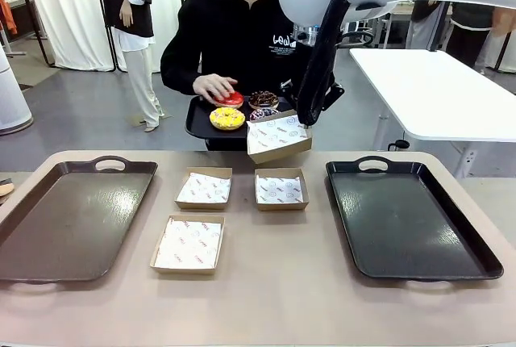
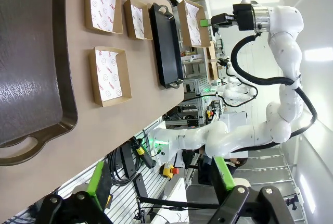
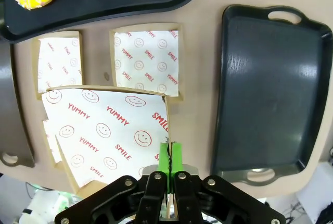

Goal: Individually package the donuts and arrange them on the tray.
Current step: Place the picked Paper togo box on the Handle tray while simultaneously picking up another Paper togo box from the table with the other hand.

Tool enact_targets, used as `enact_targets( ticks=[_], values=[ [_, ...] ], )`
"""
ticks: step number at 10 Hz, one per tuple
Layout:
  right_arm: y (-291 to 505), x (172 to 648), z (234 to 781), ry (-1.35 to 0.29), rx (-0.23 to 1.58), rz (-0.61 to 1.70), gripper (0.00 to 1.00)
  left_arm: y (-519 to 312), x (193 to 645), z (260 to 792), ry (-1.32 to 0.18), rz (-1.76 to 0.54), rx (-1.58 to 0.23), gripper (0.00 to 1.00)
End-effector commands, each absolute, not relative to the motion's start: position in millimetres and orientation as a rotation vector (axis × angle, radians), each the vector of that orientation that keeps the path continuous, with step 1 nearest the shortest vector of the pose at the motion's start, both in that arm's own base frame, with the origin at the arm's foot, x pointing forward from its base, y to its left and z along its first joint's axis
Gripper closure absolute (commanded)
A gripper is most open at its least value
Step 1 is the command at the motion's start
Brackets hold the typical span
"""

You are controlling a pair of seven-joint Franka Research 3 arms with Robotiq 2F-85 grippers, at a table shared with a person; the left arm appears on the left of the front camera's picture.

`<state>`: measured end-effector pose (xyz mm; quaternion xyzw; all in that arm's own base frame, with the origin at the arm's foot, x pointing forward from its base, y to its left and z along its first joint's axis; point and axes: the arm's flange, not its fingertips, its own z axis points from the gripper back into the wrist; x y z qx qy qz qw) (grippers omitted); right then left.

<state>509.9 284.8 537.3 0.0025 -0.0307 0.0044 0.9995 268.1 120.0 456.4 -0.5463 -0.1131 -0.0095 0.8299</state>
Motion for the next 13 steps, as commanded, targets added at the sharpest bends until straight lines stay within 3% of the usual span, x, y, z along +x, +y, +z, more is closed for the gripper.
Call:
enact_targets(
  ticks=[1, 13],
  values=[
    [280.1, 504.1, 534.1, -0.064, 0.002, -0.01, 1.0, 121.1, 268.0, 457.7, -0.253, -0.027, -1.177, 0.0],
    [280.1, 504.1, 534.1, -0.064, 0.002, -0.01, 1.0, 121.1, 268.0, 457.7, -0.253, -0.027, -1.177, 0.0]
  ],
)
